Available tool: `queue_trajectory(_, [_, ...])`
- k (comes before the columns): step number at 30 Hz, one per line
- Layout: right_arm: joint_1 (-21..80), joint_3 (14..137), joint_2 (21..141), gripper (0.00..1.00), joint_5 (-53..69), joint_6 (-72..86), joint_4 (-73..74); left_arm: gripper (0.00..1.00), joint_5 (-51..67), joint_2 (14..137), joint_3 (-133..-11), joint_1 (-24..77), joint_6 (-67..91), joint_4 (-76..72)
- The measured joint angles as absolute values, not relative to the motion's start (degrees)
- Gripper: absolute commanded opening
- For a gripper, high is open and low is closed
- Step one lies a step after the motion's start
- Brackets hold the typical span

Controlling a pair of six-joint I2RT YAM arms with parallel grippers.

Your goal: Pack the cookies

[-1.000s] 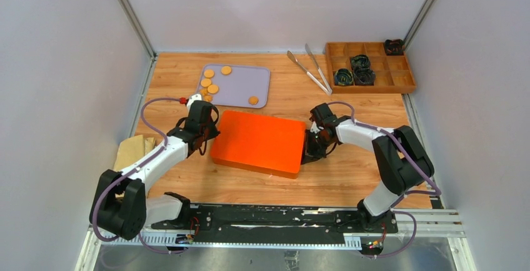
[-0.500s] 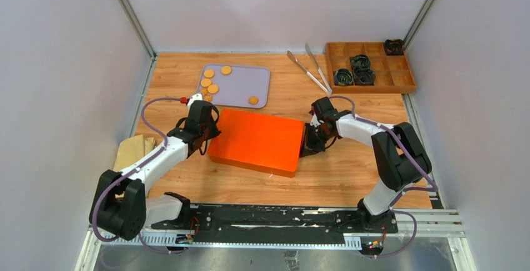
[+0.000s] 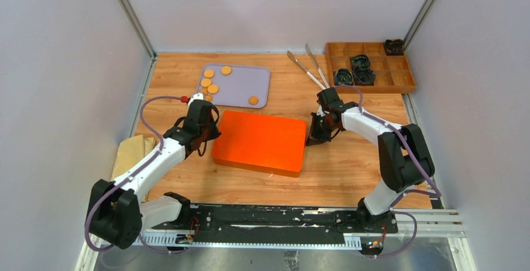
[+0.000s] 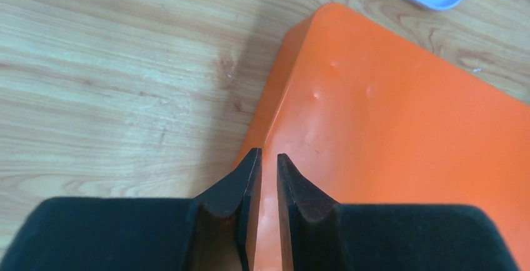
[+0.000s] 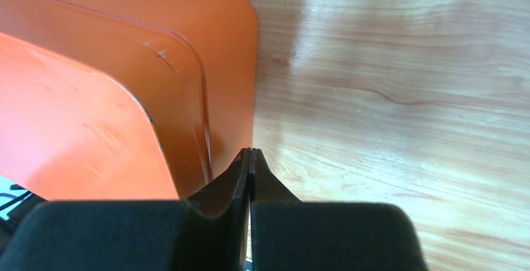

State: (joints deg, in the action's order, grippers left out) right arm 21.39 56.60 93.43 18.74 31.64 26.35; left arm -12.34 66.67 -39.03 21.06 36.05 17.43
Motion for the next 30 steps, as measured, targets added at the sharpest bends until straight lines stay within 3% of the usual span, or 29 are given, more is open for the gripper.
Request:
queue_trajectory(8, [21.21, 58.78, 89.08, 0.00, 9.63, 30.98, 31.90, 0.25, -20.05, 55.99, -47.64, 21.26, 32.32, 26.41])
queue_trajectory(13, [21.19, 61.39, 83.13, 0.00, 3.25, 29.61, 34.85, 0.21, -16.47, 51.68, -47.05, 21.26, 30.37, 24.60])
queue_trajectory(21, [21.17, 62.43, 71.61, 0.00, -2.50, 25.34, 35.92, 0.16, -7.64, 57.45, -39.70, 21.26, 32.14, 20.05])
queue_trajectory(30, [21.17, 62.43, 70.28, 0.00, -3.53, 23.03, 36.95, 0.11, -4.86, 63.83, -38.72, 22.31, 33.76, 16.10])
